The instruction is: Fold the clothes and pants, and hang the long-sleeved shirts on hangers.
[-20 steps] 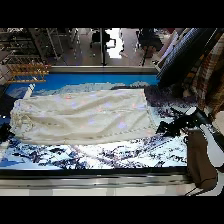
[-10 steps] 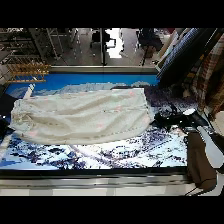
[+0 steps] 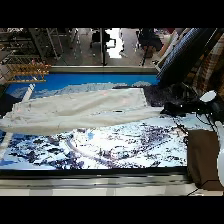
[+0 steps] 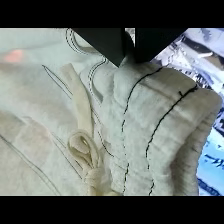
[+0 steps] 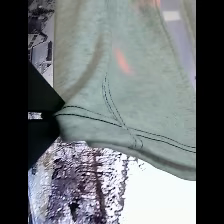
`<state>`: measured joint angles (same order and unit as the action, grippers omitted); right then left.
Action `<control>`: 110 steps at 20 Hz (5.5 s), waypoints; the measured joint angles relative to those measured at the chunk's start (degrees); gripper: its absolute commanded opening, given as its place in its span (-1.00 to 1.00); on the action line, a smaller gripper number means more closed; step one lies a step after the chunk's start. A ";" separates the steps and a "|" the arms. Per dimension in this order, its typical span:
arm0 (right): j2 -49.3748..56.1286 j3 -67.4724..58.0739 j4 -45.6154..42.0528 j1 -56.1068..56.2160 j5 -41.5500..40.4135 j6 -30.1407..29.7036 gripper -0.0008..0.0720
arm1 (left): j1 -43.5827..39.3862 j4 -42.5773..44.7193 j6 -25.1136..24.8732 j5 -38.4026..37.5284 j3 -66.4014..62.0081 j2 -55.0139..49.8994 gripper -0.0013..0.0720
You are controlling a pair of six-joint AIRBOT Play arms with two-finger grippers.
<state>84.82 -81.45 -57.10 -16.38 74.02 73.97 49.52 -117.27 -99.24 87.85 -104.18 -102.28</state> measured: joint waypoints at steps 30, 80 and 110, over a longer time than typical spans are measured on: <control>39.10 -35.17 10.91 4.59 -19.23 -1.64 0.45 | -11.91 -4.31 10.54 -47.95 0.55 -10.01 0.92; -6.40 16.48 -10.67 6.88 8.33 0.72 0.20 | -4.66 17.77 -4.31 -2.08 17.57 8.52 0.40; 10.29 9.73 -3.17 5.66 -17.38 2.29 -0.11 | 0.55 -6.25 -18.60 -27.39 13.84 -2.91 -0.91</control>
<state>95.11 -71.72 -60.27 -10.72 56.64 76.27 50.06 -123.52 -117.84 60.47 -90.35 -105.19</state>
